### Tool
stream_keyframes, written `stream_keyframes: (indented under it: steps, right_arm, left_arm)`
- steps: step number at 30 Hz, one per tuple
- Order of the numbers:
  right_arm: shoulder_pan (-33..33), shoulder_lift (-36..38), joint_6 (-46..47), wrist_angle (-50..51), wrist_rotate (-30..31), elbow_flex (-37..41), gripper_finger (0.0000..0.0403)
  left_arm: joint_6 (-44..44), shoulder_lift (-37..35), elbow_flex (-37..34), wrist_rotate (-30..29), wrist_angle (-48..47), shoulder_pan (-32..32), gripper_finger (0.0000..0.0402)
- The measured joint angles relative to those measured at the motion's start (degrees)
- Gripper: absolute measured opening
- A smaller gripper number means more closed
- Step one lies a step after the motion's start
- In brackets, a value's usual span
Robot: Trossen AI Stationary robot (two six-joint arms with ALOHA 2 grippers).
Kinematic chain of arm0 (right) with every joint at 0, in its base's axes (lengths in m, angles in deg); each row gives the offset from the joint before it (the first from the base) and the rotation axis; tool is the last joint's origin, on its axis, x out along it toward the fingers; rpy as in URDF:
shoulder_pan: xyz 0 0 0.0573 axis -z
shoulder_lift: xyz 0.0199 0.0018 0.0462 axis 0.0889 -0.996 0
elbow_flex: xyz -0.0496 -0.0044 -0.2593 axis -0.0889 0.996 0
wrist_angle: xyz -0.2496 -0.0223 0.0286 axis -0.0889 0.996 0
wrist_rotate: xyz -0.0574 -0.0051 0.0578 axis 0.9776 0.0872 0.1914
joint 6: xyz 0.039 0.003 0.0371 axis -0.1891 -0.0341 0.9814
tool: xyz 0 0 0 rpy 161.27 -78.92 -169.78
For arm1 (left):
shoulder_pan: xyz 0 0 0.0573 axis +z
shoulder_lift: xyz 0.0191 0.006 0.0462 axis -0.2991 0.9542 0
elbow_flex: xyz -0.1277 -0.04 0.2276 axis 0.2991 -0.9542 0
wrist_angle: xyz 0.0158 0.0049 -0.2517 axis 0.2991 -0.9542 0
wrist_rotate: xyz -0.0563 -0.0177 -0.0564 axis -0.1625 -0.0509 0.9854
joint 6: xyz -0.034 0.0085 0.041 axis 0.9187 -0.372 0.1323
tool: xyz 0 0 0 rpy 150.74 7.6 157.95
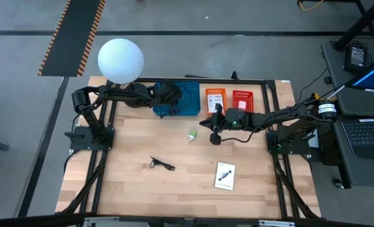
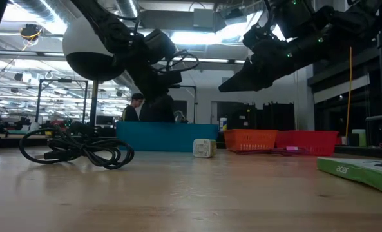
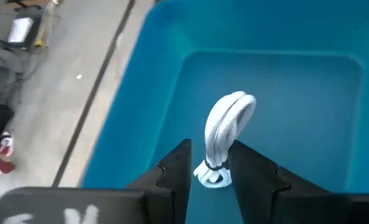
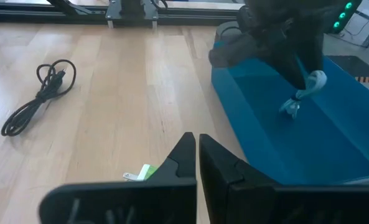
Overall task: Pick and place items into bin
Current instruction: Put the light blue charger cable into the blue bin, then put the black charger cable into the blue bin
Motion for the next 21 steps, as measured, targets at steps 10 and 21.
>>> stream_keyframes:
  steps: [10, 21]
  right_arm:
    - [0.0, 0.0, -2.1, 0.0, 0.0, 0.0, 0.0004]
    - [0.0, 0.0, -2.5, 0.2, 0.0, 0.0, 0.0004]
  left_arm:
    - [-1.8, 0.0, 0.0, -0.3, 4.6, -1.2, 0.0103]
    - [-7.0, -3.6, 0.0, 11.0, 5.2, -4.8, 0.0087]
